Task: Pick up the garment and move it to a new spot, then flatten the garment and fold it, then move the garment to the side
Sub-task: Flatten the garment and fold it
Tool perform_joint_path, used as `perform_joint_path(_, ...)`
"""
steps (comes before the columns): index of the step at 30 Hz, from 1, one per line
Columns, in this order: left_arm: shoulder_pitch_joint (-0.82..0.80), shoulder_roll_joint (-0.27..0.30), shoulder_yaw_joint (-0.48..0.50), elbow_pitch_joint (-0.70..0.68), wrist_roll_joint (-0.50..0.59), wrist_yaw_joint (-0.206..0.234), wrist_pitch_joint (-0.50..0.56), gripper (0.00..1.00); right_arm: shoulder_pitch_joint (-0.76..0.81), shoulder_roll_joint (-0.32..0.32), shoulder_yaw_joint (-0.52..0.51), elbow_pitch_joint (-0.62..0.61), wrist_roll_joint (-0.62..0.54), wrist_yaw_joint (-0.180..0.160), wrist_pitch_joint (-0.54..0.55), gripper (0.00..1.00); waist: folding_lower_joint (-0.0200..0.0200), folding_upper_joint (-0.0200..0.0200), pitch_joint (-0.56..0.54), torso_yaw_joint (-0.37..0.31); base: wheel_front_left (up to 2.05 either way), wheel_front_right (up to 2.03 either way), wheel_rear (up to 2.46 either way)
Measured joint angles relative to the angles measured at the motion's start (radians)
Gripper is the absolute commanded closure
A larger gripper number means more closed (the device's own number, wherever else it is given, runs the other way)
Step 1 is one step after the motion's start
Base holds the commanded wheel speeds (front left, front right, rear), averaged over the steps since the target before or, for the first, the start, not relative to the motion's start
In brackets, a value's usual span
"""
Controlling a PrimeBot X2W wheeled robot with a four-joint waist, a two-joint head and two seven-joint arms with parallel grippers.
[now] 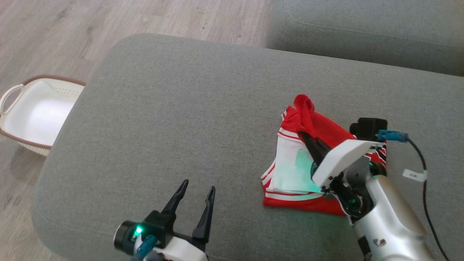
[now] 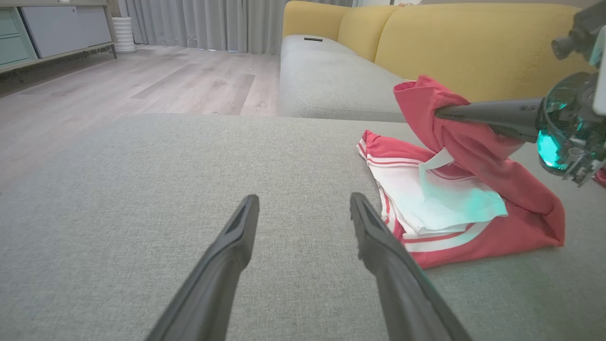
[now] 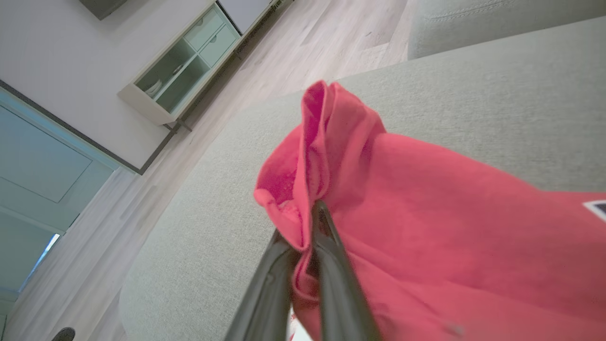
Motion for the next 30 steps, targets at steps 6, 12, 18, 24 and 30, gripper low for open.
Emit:
perform_joint_path(6, -0.019, -0.004, -0.021, 0.015, 0.0, 0.0, 0.0, 0.0, -0.054, -0.001, 0.086, 0.094, 0.069, 0.0, -0.055, 0.0, 0.0, 0.0, 0.006, 0.006, 0.0, 0.0, 0.0)
perform_joint_path(12, -0.019, -0.005, -0.019, 0.023, 0.0, 0.001, 0.0, 0.0, -0.054, -0.001, 0.136, 0.044, 0.136, 0.0, -0.128, 0.0, 0.0, 0.0, -0.005, -0.017, 0.0, 0.0, 0.0)
perform_joint_path(18, -0.014, -0.005, -0.016, 0.021, 0.0, 0.002, 0.0, 0.0, 0.028, -0.023, 0.024, -0.054, 0.035, 0.0, -0.154, 0.0, 0.0, 0.0, -0.031, -0.057, 0.0, 0.0, 0.0)
perform_joint_path(24, 0.014, -0.006, 0.01, 0.009, 0.0, 0.006, 0.0, 0.0, 0.167, -0.077, -0.099, -0.151, -0.002, 0.0, -0.173, 0.0, 0.0, 0.0, -0.05, -0.09, 0.0, 0.0, 0.0)
perform_joint_path(30, 0.047, -0.005, 0.088, -0.003, -0.017, 0.022, 0.0, 0.0, 0.279, -0.111, -0.162, -0.188, -0.116, 0.0, -0.281, 0.0, 0.0, 0.0, -0.071, -0.147, 0.0, 0.0, 0.0)
